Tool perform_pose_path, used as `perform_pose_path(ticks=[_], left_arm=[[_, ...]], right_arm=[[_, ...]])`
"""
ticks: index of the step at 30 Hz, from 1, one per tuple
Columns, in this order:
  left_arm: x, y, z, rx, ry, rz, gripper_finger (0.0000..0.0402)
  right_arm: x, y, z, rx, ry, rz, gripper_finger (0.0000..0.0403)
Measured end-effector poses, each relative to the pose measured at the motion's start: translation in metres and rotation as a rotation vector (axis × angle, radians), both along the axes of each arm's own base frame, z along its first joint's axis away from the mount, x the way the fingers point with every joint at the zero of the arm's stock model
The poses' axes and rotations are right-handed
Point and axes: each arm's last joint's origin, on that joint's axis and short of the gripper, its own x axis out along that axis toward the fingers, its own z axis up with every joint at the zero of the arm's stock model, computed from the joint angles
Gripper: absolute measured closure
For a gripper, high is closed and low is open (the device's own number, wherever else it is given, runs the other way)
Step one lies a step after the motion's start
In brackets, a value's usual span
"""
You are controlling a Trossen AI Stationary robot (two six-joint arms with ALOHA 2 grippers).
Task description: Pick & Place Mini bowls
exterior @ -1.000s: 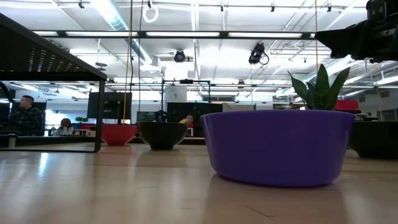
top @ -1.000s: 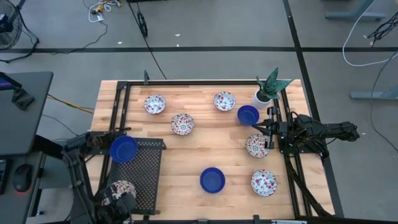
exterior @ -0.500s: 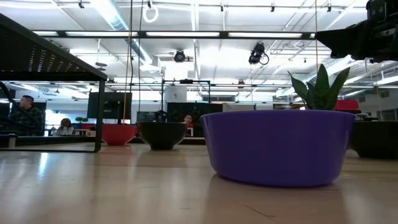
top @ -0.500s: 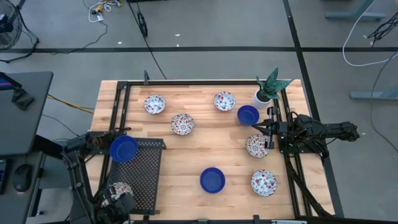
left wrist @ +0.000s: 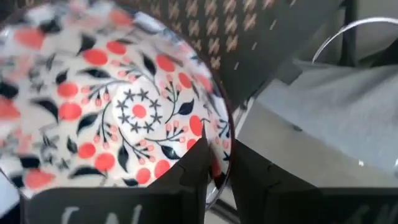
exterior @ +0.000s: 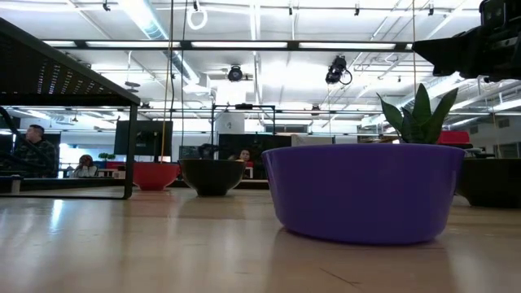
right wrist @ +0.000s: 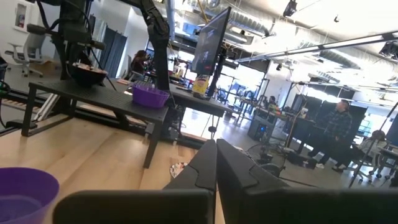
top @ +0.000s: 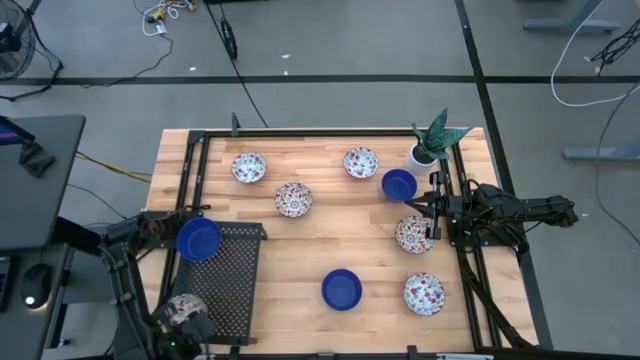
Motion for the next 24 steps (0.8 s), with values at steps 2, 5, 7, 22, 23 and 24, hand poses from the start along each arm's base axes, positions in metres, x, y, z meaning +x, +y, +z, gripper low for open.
perform_pose_path(ticks=[2, 5, 7, 22, 23, 24], left_arm=[[-0.0008, -0.0004, 0.0, -0.001, 0.002, -0.001, 0.0337], [-0.0011, -0.0004, 0.0002, -0.008, 0.017, -0.002, 0.0337], [-0.0011, -0.0004, 0.0003, -0.01, 0.021, -0.002, 0.0337], [0.0021, 0.004, 0.0048, 0.038, -0.127, 0.008, 0.0308], [0.0023, 0.0058, 0.0072, 0.039, -0.148, 0.01, 0.0298], [0.0024, 0.0076, 0.0098, 0.04, -0.168, 0.012, 0.0287]], right_arm=[[0.0, 0.0, 0.0001, 0.0, 0.0, 0.0, 0.0394], [0.0, 0.0, 0.0001, 0.0, 0.0, 0.0, 0.0394], [0.0, 0.0, 0.0, 0.0, 0.0, -0.001, 0.0394], [0.0, 0.0, 0.0, 0.0, 0.0, 0.0, 0.0394], [0.0, 0.0, 0.0001, 0.0, 0.0, 0.0, 0.0394], [0.0, 0.0, 0.0, 0.0, 0.0, 0.0, 0.0394]])
